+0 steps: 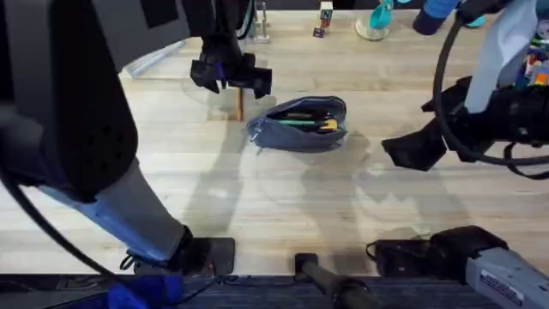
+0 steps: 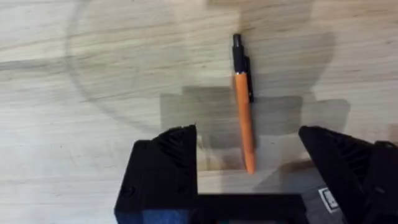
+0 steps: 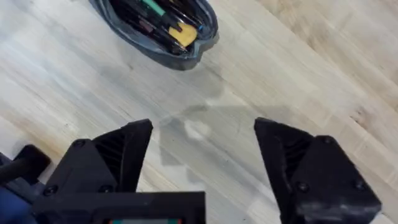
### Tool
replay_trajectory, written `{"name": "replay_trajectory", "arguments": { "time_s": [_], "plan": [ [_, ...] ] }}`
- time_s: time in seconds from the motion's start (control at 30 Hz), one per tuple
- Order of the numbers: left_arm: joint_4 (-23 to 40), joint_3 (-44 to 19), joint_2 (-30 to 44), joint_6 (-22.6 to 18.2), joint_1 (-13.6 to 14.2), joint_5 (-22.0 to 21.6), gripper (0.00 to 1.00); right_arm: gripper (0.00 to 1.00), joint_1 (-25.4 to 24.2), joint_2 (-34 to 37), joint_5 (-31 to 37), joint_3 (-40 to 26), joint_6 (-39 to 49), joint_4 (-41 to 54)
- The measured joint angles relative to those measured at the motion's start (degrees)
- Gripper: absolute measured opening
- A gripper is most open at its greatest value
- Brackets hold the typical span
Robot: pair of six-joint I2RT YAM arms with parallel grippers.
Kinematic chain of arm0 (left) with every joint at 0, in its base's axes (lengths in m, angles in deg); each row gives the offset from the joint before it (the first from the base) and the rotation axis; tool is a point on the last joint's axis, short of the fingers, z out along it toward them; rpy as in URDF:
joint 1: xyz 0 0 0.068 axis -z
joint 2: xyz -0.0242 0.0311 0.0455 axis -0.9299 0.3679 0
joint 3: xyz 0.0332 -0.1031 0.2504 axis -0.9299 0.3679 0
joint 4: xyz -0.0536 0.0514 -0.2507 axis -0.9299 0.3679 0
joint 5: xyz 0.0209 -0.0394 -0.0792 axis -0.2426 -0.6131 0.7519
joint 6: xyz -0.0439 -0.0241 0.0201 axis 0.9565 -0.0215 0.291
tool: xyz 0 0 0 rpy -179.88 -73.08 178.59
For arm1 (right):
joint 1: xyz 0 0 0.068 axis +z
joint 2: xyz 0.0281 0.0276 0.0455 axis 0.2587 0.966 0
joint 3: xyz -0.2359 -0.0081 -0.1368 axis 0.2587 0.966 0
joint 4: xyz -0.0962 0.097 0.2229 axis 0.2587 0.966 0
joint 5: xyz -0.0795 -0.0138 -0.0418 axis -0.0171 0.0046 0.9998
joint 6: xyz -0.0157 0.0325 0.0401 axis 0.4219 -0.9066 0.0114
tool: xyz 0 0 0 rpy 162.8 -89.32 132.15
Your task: Unzip the bag, pick up the pens from the table one at a time and place them inside, then zip the bag closed.
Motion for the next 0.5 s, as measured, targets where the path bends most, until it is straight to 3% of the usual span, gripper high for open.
{"name": "replay_trajectory", "arguments": {
  "time_s": [0.5],
  "plan": [
    [-1.7, -0.1, 3.4, -0.2, -0.1, 1.2, 0.993, 0.998, 0.0, 0.0, 0.0, 0.0, 0.0, 0.0]
  ]
}}
